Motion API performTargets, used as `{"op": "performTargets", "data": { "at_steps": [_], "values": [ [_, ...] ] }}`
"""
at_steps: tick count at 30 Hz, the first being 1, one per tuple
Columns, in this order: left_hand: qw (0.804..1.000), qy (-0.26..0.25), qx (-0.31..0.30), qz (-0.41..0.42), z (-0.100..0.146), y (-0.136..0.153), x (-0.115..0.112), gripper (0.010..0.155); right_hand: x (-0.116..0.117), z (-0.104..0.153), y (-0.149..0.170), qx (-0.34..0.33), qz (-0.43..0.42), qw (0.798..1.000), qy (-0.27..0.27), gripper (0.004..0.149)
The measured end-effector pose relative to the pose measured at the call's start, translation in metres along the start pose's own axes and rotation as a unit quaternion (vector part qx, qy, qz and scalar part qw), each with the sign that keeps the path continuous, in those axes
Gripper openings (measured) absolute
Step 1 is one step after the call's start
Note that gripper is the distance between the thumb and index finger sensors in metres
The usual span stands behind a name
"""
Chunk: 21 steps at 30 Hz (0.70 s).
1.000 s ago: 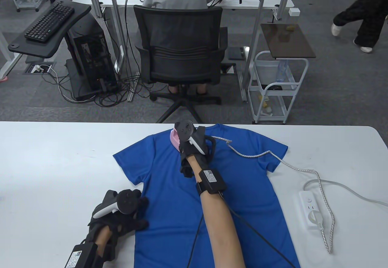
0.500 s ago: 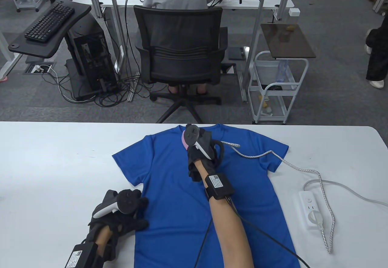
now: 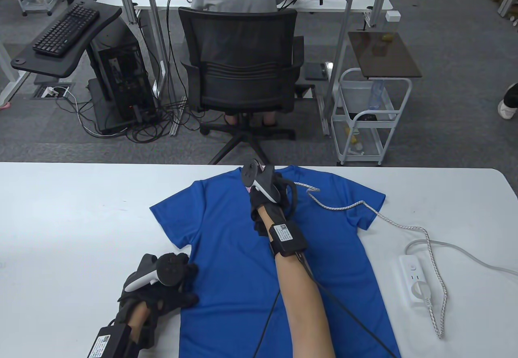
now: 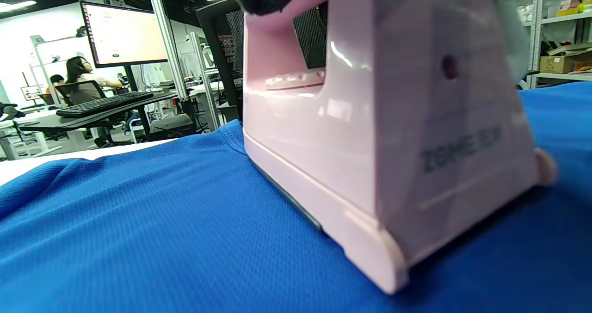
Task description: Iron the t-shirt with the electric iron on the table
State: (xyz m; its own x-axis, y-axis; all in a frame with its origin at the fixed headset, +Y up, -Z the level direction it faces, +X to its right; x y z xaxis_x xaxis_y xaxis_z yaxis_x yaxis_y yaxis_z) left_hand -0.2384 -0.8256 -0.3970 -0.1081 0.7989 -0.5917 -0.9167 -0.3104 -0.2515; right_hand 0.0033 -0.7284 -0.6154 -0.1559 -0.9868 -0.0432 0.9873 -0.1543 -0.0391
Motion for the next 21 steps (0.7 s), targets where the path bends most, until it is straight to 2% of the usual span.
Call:
{"op": "performTargets", "data": {
  "at_steps": [12, 16, 21],
  "values": [
    [1.000, 0.000, 0.000, 0.000, 0.000, 0.000, 0.000, 0.081, -0.010, 0.040, 0.037, -0.014, 0.054, 0.998, -0.010, 0.060],
    [1.000, 0.000, 0.000, 0.000, 0.000, 0.000, 0.000, 0.081, -0.011, 0.041, 0.037, -0.010, 0.063, 0.998, -0.008, 0.060],
    [1.000, 0.000, 0.000, 0.000, 0.000, 0.000, 0.000, 0.081, -0.010, 0.029, 0.034, 0.013, 0.077, 0.997, -0.001, 0.060]
  ]
}}
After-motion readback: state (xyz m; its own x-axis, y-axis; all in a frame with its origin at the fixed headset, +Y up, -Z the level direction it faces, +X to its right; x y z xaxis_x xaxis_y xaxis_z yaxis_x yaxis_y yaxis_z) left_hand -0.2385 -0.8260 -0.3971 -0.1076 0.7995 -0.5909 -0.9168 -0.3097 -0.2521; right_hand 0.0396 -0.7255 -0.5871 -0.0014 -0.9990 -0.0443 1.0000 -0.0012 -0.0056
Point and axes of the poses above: the tracker on the back of each hand, its own y axis roughly to the little-finger side, its own z axis roughly from the fingertips to the wrist, x = y × z, the point moved 3 cm from there along -z, roughly from the wrist to the fingertips, and after that the axes turned 3 degrees about -x, right-handed, at the moved point
